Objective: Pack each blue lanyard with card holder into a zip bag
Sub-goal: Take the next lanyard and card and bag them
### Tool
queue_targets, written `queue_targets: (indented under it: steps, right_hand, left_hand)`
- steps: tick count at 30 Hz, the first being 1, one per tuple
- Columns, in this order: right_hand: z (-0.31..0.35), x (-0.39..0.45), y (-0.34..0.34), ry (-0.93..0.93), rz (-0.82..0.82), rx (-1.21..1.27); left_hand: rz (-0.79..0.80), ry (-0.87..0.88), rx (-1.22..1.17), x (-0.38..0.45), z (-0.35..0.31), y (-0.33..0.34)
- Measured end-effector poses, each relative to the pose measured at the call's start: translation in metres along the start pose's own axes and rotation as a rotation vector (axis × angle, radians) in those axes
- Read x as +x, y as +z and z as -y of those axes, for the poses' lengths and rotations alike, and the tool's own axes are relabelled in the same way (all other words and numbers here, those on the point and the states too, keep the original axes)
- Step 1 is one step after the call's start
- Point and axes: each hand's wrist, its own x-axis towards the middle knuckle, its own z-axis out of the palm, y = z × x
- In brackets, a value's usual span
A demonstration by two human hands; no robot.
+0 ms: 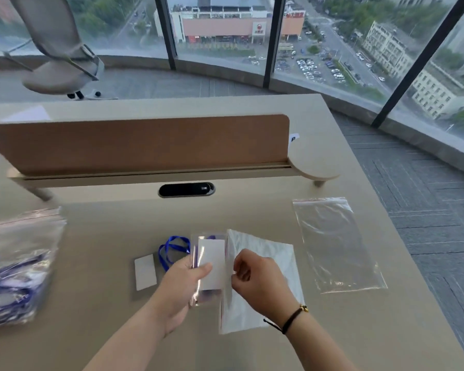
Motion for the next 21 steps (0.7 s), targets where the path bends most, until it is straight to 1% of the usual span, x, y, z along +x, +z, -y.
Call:
queue_targets:
  steps: [3,8,14,18,20,21]
  right_hand:
    - [0.019,-0.008,0.011,-0.049,-0.027,-0.041]
    - [0.041,-0.016,0.021,-0.058,-0.067,-0.053]
    - [0.062,-0.026,0.035,-0.046,-0.085,-0.013]
    - [0.071,-0.029,0.049,-0.029,-0.091,0.012]
    - [0.076,-0.031,0.053,-0.015,-0.085,0.035]
    - [0.078,-0.032,0.054,-0.006,-0.083,0.058]
  left_hand:
    - [0.041,-0.056,-0.031,-0.014,0.003,-0.02]
    - [0.157,-0.06,0.063,-0.029,0.008,-0.044]
    - [0.166,-0.03,0.108,-0.031,0.007,-0.051]
    - [0.204,-0.073,0.125,-0.026,0.006,-0.052]
    - [0.227,-0.118,0.086,-0.022,0.006,-0.054]
    - [0.232,-0.149,0.007,-0.019,0.007,-0.055]
